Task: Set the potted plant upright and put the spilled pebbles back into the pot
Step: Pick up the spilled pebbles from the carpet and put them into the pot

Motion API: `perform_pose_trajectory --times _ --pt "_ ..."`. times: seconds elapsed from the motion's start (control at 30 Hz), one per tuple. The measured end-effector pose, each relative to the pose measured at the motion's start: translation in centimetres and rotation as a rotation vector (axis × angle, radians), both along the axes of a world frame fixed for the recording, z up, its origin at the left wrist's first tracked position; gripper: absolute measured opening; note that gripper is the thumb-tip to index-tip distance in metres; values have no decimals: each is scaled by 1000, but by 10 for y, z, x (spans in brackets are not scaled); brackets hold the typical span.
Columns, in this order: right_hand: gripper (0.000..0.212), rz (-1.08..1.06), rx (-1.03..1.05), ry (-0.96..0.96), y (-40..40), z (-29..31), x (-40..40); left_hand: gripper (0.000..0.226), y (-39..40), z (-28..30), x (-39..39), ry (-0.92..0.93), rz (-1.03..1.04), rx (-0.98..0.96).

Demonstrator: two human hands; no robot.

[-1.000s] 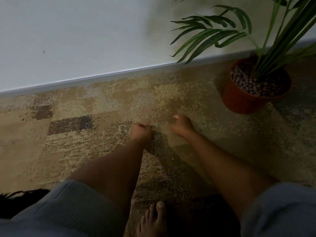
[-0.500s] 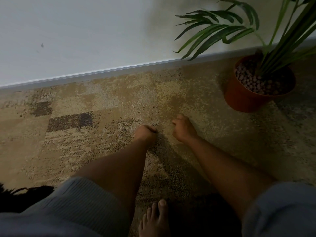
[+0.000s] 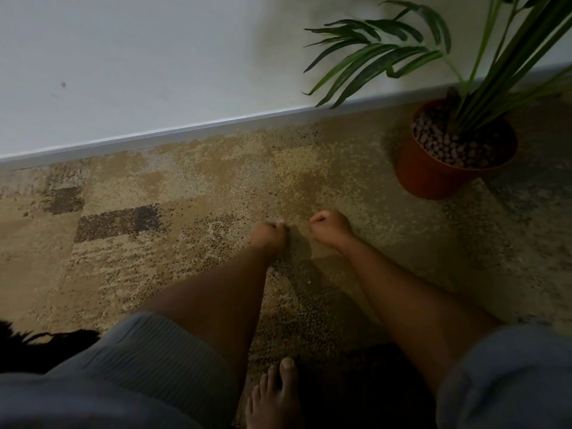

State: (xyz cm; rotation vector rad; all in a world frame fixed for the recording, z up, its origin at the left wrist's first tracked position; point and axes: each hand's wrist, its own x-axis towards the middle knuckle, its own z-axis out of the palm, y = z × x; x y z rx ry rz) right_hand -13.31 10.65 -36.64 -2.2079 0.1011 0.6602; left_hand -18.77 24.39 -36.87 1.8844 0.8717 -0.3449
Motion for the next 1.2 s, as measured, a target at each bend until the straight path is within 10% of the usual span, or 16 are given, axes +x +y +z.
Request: perform_pose_trajectory --times 0.33,0.63,1.2 --pt "13 -586 620 358 -25 20 17 26 -37 15 38 -7 274 -504" --pt "17 -700 768 390 -52 45 29 21 -77 44 81 -80 407 -726" --pt "13 -951 1249 90 -148 127 75 41 -183 130 149 -274 353 -1184"
